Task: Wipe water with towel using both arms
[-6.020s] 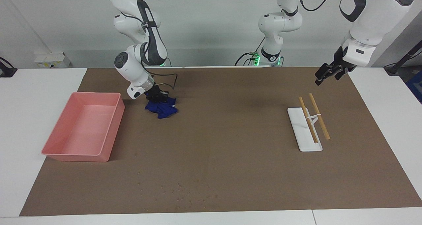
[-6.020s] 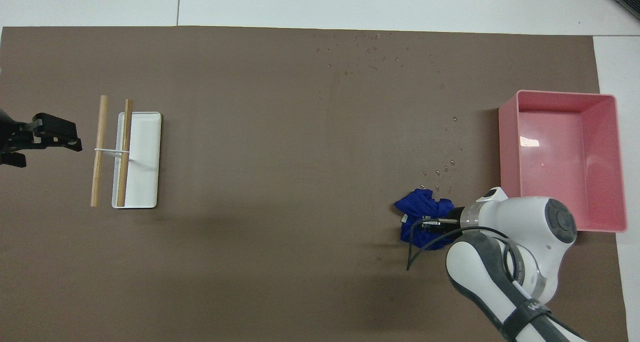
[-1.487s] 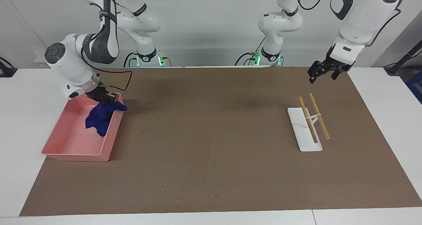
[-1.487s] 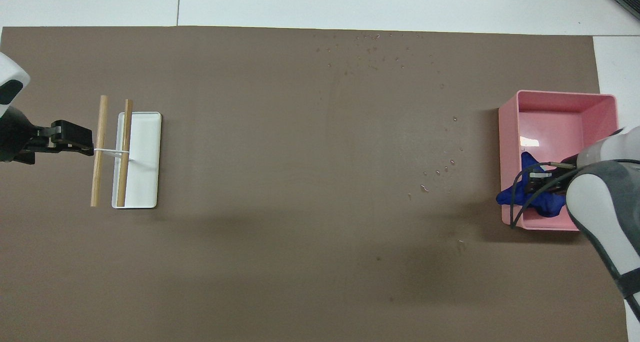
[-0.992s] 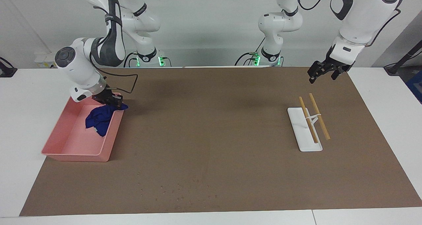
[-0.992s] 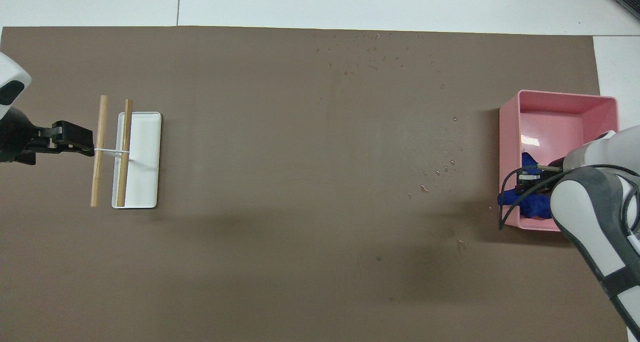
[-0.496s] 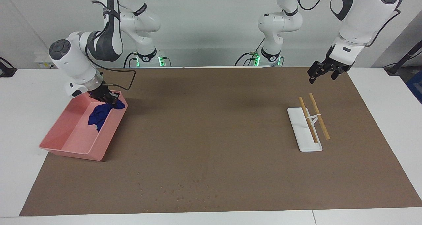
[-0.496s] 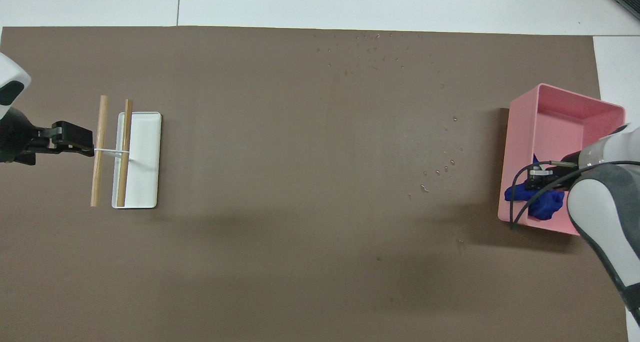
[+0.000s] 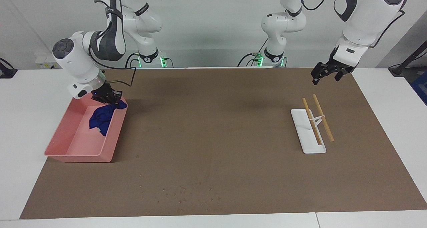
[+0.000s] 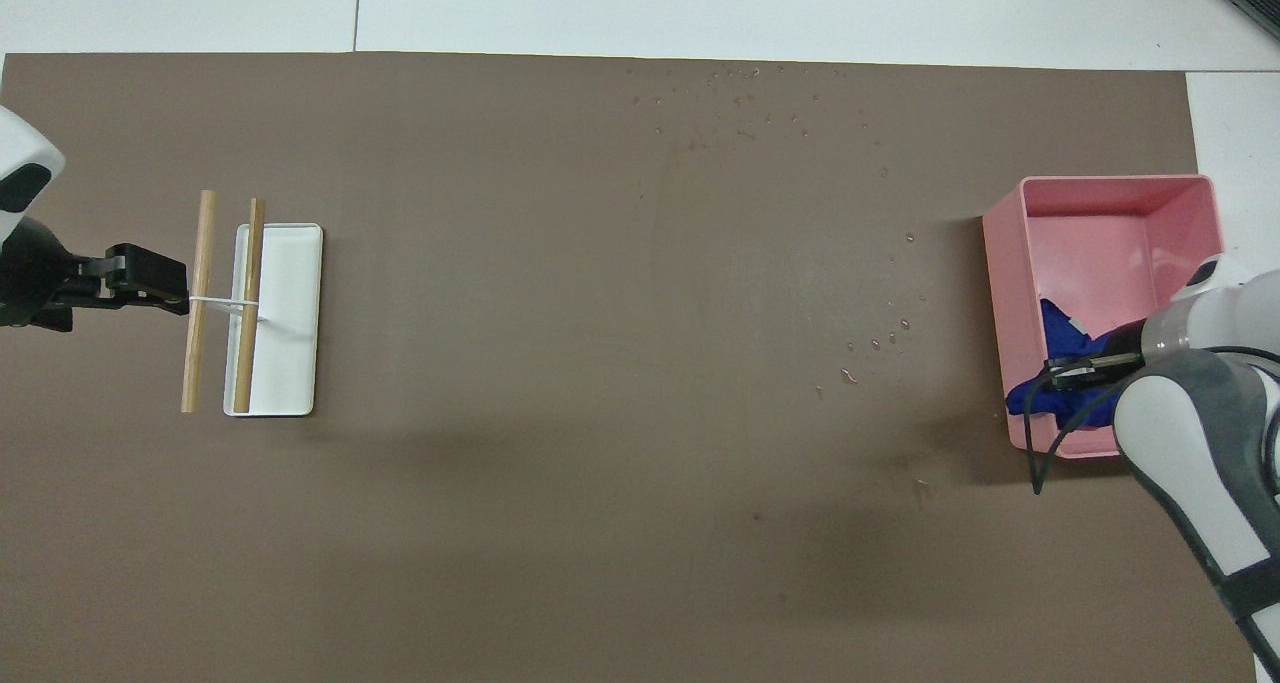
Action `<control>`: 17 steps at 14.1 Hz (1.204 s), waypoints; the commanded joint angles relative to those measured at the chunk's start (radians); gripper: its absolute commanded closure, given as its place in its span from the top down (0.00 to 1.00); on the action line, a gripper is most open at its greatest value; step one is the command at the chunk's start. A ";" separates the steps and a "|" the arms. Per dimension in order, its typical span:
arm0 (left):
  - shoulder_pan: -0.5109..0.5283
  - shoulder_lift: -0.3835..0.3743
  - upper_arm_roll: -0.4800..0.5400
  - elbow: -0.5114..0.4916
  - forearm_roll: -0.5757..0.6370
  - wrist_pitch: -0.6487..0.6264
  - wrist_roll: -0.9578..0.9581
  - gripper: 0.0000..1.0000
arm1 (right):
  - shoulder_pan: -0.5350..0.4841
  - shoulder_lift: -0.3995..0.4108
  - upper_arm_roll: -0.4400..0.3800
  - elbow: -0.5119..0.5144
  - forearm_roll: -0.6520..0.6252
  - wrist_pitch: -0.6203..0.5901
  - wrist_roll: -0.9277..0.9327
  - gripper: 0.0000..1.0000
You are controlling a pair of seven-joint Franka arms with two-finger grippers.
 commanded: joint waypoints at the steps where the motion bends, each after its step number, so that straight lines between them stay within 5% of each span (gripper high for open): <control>1: -0.011 -0.033 0.010 -0.036 0.021 0.011 0.009 1.00 | -0.014 -0.007 0.007 -0.014 0.006 0.023 -0.051 0.00; 6: -0.013 -0.033 0.010 -0.035 0.021 0.009 0.007 1.00 | -0.011 -0.002 0.007 -0.014 0.006 0.025 -0.045 0.26; 14: -0.013 -0.033 0.010 -0.035 0.021 0.009 0.007 1.00 | -0.010 -0.002 0.007 0.029 0.009 0.012 -0.036 0.00; 17: -0.011 -0.033 0.010 -0.036 0.021 0.014 0.007 1.00 | -0.014 -0.004 0.007 0.029 0.014 0.008 -0.036 0.00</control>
